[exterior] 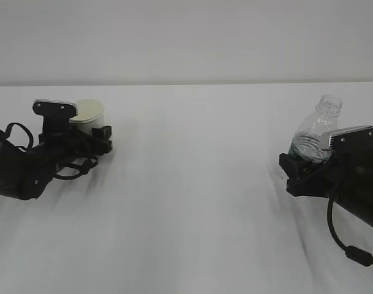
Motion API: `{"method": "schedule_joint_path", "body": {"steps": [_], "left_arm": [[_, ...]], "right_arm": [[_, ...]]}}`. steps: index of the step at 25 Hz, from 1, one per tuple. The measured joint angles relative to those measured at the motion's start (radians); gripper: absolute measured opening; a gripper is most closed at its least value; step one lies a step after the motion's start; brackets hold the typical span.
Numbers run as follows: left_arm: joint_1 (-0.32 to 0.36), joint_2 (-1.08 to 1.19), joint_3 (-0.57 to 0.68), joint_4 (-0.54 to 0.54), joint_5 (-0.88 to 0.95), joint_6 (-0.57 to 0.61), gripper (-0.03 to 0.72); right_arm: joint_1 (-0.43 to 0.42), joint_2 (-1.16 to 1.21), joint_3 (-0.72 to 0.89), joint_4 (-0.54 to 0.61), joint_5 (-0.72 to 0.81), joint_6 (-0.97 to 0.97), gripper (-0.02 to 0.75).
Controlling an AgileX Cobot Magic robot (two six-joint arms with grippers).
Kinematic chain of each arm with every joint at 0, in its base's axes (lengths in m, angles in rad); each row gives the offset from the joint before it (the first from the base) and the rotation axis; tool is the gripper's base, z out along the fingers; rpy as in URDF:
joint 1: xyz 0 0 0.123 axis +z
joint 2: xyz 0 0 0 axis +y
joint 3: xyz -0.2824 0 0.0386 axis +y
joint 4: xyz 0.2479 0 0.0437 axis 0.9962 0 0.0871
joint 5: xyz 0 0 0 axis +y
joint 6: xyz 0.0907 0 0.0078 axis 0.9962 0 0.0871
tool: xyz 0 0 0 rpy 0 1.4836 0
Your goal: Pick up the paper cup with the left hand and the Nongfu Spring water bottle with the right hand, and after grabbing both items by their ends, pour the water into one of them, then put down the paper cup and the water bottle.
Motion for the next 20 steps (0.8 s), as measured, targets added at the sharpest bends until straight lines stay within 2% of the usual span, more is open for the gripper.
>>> {"method": "schedule_joint_path", "body": {"steps": [4,10,17,20], "left_arm": [[0.000,-0.006,0.005,0.043,0.002,-0.005,0.505],[0.002,-0.053,0.081,0.085,-0.062,-0.024,0.503],[0.012,-0.115,0.151,0.220,-0.070,-0.070,0.502],[0.012,-0.136,0.159,0.301,-0.072,-0.131,0.501]], "right_arm": [[0.000,0.000,0.000,-0.002,0.000,0.000,0.482],[0.000,0.000,0.000,-0.002,0.000,0.000,0.482],[0.000,0.000,0.000,-0.018,0.000,0.000,0.482],[0.000,-0.008,0.000,-0.044,0.013,0.000,0.482]]}}
